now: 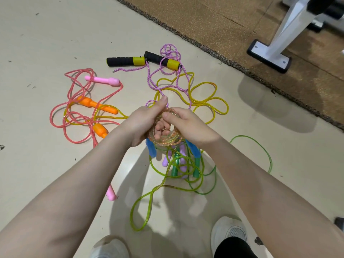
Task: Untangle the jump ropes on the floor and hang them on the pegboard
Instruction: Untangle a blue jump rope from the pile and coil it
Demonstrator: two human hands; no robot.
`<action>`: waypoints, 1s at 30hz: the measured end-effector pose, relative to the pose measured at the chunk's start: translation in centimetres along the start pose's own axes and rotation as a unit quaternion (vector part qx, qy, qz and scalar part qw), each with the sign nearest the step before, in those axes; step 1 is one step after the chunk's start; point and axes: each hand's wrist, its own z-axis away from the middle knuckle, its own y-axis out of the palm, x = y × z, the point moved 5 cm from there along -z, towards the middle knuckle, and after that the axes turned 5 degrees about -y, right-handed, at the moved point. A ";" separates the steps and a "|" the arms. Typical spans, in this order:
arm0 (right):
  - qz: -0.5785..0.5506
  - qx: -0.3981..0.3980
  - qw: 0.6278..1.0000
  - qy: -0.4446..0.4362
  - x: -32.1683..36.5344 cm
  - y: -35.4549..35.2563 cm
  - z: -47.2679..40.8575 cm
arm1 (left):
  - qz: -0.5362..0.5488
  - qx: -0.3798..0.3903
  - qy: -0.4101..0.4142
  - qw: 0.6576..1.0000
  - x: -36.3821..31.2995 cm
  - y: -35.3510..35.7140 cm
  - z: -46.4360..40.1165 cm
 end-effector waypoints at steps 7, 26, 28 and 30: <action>0.032 -0.136 0.990 -0.008 -0.7 -0.6 -0.8 | -0.005 -0.204 0.128 0.970 -0.3 -1.0 -0.8; -0.101 -0.087 0.989 0.064 -1.0 -2.4 0.7 | 0.142 -0.033 0.105 0.984 0.9 0.4 -0.7; -0.042 -0.076 0.993 0.079 -1.1 -2.9 0.9 | 0.149 -0.042 0.084 0.984 1.1 -0.2 -0.8; -0.003 -0.043 0.994 0.098 -1.8 -3.4 1.1 | 0.159 -0.055 0.072 0.983 1.3 -1.0 -0.9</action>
